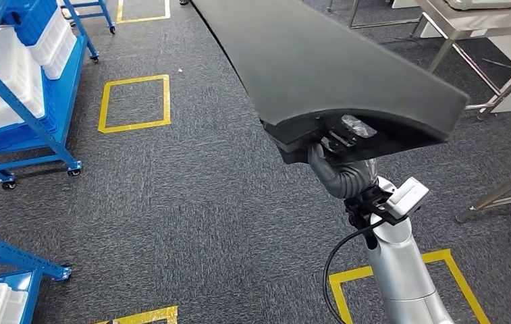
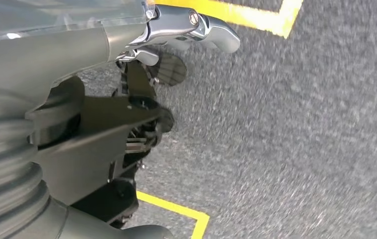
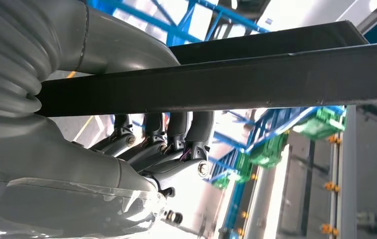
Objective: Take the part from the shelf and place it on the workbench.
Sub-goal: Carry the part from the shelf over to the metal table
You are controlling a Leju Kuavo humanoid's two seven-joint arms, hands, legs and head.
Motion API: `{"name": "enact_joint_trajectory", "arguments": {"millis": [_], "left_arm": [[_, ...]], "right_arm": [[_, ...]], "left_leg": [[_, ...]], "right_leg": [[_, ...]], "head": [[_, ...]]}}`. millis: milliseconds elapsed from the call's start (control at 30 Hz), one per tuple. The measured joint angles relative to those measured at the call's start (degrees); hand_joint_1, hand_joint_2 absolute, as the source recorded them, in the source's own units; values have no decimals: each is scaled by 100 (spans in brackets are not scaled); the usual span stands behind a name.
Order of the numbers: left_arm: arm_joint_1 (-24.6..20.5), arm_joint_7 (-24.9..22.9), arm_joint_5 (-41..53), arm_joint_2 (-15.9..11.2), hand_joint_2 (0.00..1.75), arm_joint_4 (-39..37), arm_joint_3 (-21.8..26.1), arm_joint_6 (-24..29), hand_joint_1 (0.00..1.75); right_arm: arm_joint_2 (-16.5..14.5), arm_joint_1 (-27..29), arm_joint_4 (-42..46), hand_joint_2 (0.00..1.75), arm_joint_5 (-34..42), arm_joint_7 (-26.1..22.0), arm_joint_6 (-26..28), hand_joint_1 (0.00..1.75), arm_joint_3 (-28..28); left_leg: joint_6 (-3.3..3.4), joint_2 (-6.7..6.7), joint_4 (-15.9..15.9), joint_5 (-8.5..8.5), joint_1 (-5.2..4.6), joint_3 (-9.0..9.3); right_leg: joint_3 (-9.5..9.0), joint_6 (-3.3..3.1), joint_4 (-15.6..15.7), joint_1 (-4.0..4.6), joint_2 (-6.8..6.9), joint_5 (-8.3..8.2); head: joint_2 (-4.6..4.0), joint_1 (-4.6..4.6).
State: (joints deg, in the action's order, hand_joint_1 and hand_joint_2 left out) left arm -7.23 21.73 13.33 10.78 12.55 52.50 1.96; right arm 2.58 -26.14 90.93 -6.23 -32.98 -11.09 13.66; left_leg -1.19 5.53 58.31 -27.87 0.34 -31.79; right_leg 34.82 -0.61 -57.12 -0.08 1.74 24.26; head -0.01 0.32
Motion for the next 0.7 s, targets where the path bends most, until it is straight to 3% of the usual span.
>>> {"name": "enact_joint_trajectory", "arguments": {"millis": [67, 133, 167, 200, 267, 333, 400, 433, 467, 533, 600, 667, 700], "left_arm": [[8, 3, 0, 1, 175, 0, 0, 6, 0], [32, 4, -1, 0, 175, 0, 3, 11, 0], [42, 4, -4, 0, 175, 0, 8, 14, 0], [47, 4, -7, 0, 175, 0, 14, 15, 0], [47, 4, -13, 0, 175, 0, 25, 18, 0], [50, 5, -14, 0, 175, 0, 34, 17, 0], [49, 7, -15, 0, 175, 0, 40, 14, 0], [42, 9, -16, 0, 175, 0, 42, 12, 0], [32, 9, -16, 0, 175, 0, 43, 11, 0], [20, 0, -16, 1, 175, 0, 45, 17, 0], [30, -33, -13, 1, 175, 0, 46, 40, 0], [52, -66, -12, 0, 175, 0, 48, 57, 0], [59, -71, -13, 0, 175, 0, 49, 58, 0]], "right_arm": [[1, -10, 19, 175, 13, -1, 3, 175, 18], [1, -7, 16, 175, 17, -1, 3, 175, 39], [1, 1, 13, 175, 17, -1, 3, 175, 45], [1, 6, 10, 175, 17, -3, 4, 175, 48], [0, 7, 9, 175, 17, -8, 5, 175, 49], [-1, -3, 10, 175, 17, -13, 8, 175, 54], [-1, -10, 10, 175, 16, -15, 26, 175, 61], [-1, -11, 10, 175, 15, -16, 44, 175, 63], [1, -6, 11, 175, 14, -19, 64, 175, 64], [5, -3, 16, 175, 14, -31, 99, 175, 64], [7, 5, 21, 175, 14, -45, 111, 175, 64], [7, 37, 21, 175, 14, -53, 113, 175, 64], [10, 53, 21, 175, 13, -55, 114, 175, 64]], "left_leg": [[-32, -307, 568, -321, 33, -243], [-49, -478, 1360, -637, 40, -638], [-53, -502, 1586, -666, 40, -772], [-50, -512, 1595, -577, 40, -812], [-27, -607, 970, -129, 47, -588], [0, -869, 236, 189, 71, -290], [25, -1000, -9, 215, 76, -190], [46, -953, -33, 219, 70, -181], [80, -892, -52, 231, 67, -168], [157, -752, -107, 256, 68, -133], [203, -604, -131, 253, 54, -115], [216, -443, -128, 235, 39, -113], [214, -365, -126, 224, 36, -108]], "right_leg": [[-25, -53, 31, -26, -134, -17], [-28, -73, 23, -21, -287, -12], [-29, -76, 16, -17, -371, -8], [-33, -75, 6, -14, -457, -4], [-48, -55, -19, -19, -627, 14], [-33, -9, -59, -19, -773, 34], [13, 58, -78, -33, -895, 31], [34, 100, -72, -47, -959, 20], [45, 135, -74, -60, -962, 23], [145, 193, -282, -49, -695, 164], [459, 235, -931, -41, -334, 503], [807, 270, -1609, -65, -234, 741], [855, 280, -1691, -76, -217, 712]], "head": [[-1, -14], [0, -31], [0, -34], [0, -34], [0, -34], [1, -30], [0, -29], [-1, -28], [-1, -31], [0, -3], [0, 24], [0, 25], [0, 26]]}}
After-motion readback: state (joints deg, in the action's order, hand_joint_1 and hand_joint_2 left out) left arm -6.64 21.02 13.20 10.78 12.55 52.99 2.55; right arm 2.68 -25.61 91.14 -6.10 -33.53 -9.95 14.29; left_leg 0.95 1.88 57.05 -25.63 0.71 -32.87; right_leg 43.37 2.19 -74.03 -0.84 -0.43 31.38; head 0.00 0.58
